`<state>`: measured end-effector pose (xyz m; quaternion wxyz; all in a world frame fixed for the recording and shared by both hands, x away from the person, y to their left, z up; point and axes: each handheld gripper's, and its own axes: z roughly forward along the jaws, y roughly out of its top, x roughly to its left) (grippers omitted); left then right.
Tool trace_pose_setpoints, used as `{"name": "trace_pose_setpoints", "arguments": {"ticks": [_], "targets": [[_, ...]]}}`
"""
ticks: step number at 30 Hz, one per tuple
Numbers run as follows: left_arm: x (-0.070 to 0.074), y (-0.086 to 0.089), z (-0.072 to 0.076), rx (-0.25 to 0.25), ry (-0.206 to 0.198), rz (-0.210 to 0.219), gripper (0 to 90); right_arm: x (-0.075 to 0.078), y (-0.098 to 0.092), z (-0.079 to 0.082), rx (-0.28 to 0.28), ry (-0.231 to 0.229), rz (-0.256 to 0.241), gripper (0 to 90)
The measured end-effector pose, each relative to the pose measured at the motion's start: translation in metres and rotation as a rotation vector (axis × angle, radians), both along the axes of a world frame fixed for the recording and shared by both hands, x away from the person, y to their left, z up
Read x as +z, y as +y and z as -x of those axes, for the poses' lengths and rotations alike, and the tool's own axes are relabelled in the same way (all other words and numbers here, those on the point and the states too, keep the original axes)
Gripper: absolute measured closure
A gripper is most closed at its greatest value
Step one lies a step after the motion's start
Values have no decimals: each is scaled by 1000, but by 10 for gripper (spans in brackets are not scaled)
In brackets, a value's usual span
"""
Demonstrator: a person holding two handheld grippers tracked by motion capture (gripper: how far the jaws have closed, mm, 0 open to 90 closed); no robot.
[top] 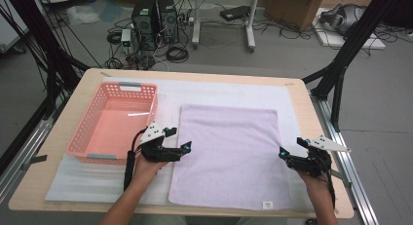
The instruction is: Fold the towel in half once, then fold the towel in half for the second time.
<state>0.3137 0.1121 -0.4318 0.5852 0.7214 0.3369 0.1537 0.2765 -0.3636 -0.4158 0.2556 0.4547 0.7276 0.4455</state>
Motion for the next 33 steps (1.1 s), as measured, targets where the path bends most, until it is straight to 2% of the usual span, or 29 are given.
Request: {"name": "trace_pose_setpoints", "arguments": {"ticks": [3, 5, 9, 10, 13, 18, 21, 23, 26, 30, 31, 33], "targets": [[0, 0, 1, -9, 16, 4, 207, -1, 2, -1, 7, 9, 5, 182], [-2, 0, 1, -15, 4, 12, 207, -2, 3, -1, 17, 7, 14, 182], [-4, -2, 1, 4, 11, -9, 191, -2, 2, 0, 16, 11, 8, 182], [-4, -1, 0, 8, 8, -8, 184, -2, 2, -1, 16, 5, 15, 182], [-4, 0, -1, 18, 14, -1, 176, -3, 3, -3, 8, 22, 5, 182], [-9, 1, -10, 15, 89, 54, 179, -6, 4, -9, 4, 55, -4, 182], [-7, -1, -17, 16, 118, 5, 190, -8, 3, -15, -3, 76, -12, 183], [-2, -3, -22, 11, 123, 1, 190, -8, 2, -21, -6, 96, -12, 184], [4, -6, -33, 29, 133, -17, 198, -8, 3, -31, -10, 126, -7, 188], [8, -12, -48, 61, 151, -48, 200, -6, 6, -47, -22, 162, 6, 200], [7, -14, -54, 74, 158, -71, 200, -6, 6, -51, -22, 172, 11, 212], [5, -16, -61, 131, 166, -87, 200, -4, 7, -60, -22, 194, 20, 271]]}}
